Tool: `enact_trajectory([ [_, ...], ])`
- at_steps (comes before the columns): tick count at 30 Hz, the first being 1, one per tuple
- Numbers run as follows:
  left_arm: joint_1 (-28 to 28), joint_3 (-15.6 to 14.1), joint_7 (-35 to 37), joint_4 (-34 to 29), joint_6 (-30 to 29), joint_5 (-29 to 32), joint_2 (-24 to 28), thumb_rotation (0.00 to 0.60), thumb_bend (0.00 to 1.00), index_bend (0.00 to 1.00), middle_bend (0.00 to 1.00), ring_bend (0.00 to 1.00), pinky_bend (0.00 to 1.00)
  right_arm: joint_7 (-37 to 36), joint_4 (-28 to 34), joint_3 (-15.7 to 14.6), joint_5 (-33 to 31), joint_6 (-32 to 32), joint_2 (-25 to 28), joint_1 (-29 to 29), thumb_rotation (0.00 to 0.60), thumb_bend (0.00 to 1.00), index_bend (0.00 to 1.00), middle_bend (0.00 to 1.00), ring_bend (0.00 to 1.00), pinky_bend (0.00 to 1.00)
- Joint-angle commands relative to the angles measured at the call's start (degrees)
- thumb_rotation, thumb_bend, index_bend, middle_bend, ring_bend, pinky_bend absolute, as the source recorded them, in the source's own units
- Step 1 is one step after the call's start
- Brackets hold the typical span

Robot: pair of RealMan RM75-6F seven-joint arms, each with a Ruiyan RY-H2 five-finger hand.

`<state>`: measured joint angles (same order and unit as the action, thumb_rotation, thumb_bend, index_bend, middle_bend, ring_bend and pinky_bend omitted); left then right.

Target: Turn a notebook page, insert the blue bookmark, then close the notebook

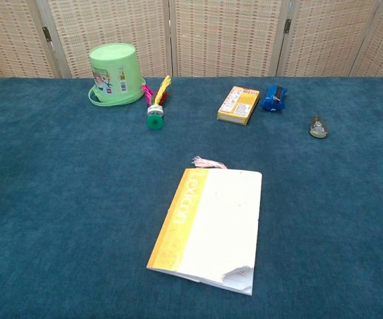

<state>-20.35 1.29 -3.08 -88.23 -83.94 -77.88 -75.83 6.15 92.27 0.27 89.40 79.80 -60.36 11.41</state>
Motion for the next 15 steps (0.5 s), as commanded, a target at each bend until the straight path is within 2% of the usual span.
enact_trajectory([
  [1,2.60,-0.47,-0.22,-2.43,-1.03,0.87,2.19,0.600,0.32,0.14,0.07,0.07,0.16,-1.07,-0.94,-0.74,0.31,0.23,-0.45,-0.80,0.600,0.24,0.00,0.00,0.00,0.00],
  [8,6.44,-3.16,-2.53,-6.84,-2.53,-1.13,5.80,0.600,0.32,0.14,0.07,0.07,0.16,-1.31,-2.14,-1.38,0.36,1.82,-1.34,-2.72,0.600,0.25,0.00,0.00,0.00,0.00],
  [15,8.53,-2.28,-3.84,-10.39,-3.74,-1.12,6.78,0.600,0.32,0.15,0.07,0.07,0.16,1.18,-2.47,-1.13,-0.06,5.09,-2.51,-5.17,0.600,0.25,0.00,0.00,0.00,0.00],
])
